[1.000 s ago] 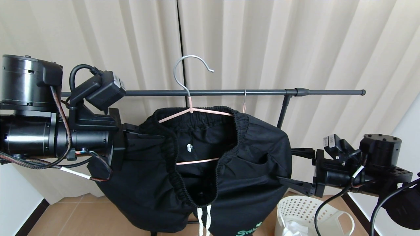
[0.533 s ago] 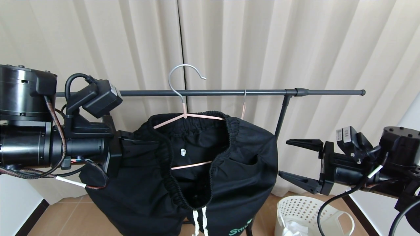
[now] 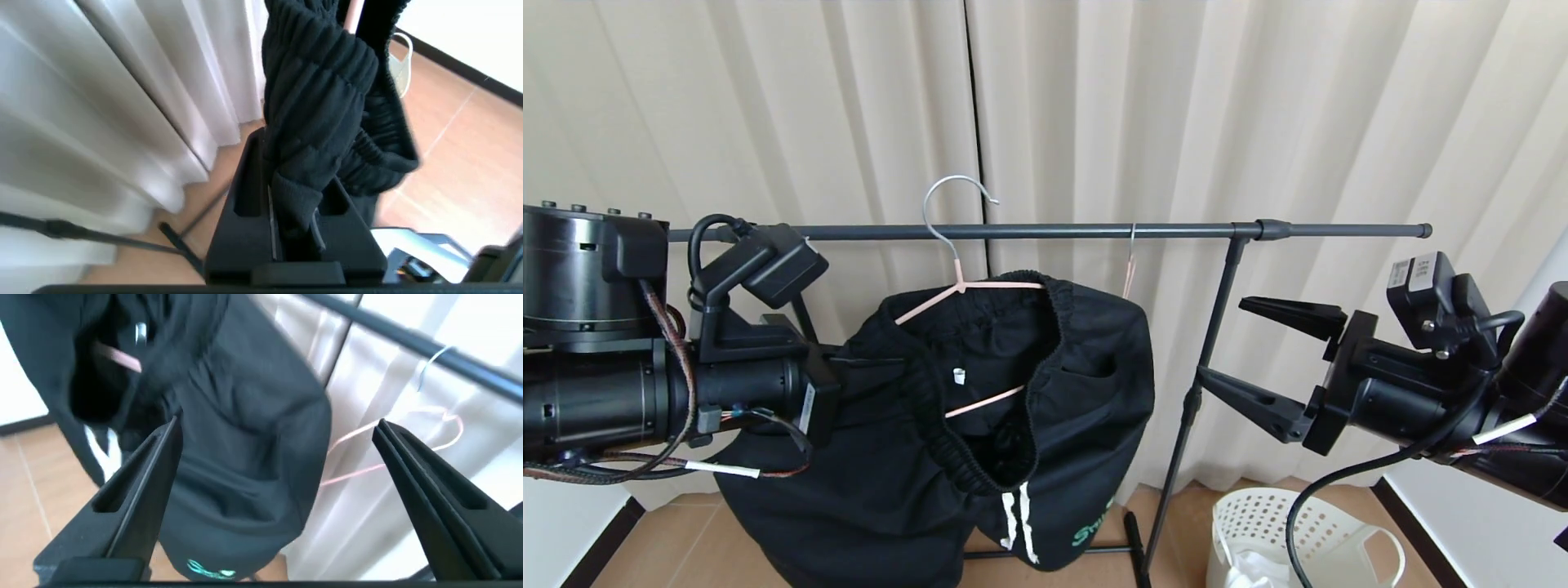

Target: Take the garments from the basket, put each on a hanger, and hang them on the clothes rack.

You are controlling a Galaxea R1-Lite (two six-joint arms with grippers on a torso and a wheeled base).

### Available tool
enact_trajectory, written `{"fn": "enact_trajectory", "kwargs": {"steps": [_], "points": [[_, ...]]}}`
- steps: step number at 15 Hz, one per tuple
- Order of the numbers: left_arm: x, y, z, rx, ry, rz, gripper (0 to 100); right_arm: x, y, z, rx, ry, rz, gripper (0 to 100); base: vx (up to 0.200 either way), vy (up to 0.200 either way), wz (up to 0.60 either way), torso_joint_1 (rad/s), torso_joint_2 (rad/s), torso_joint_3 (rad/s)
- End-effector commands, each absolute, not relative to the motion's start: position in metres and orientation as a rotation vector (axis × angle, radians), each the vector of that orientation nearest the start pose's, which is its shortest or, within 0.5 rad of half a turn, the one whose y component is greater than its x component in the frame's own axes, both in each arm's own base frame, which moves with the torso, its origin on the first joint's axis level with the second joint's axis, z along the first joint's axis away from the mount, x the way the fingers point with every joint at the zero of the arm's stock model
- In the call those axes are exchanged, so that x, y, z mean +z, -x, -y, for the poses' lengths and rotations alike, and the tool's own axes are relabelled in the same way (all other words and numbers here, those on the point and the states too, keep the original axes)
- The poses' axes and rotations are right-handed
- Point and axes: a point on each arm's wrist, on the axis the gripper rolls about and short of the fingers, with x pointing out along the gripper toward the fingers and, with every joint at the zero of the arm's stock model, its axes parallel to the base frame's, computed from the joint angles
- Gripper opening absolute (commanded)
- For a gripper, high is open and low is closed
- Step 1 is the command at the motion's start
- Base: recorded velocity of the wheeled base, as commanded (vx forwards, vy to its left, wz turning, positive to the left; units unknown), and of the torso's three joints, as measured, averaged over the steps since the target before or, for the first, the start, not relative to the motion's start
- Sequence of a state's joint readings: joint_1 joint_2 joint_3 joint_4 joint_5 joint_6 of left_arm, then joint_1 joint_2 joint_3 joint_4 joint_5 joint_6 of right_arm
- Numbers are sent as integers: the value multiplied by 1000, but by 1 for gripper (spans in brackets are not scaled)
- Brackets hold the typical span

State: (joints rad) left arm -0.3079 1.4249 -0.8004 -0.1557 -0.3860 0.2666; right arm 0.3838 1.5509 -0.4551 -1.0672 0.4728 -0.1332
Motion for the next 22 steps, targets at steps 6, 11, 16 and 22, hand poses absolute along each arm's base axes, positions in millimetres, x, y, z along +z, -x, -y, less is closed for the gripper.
{"fn": "enact_trajectory", "kwargs": {"steps": [6, 11, 16, 22], "points": [[176, -218, 77, -722, -210, -514, 0, 184, -217, -106, 826, 103, 48, 100, 0, 0, 0, 0, 0, 0], [155, -202, 69, -642, -274, -594, 0, 184, -217, -106, 824, 103, 48, 100, 0, 0, 0, 0, 0, 0], [130, -208, 66, -563, -315, -706, 0, 182, -218, -107, 825, 103, 39, 100, 0, 0, 0, 0, 0, 0], [103, -238, 72, -464, -345, -743, 0, 182, -218, -106, 823, 103, 39, 100, 0, 0, 0, 0, 0, 0]]}}
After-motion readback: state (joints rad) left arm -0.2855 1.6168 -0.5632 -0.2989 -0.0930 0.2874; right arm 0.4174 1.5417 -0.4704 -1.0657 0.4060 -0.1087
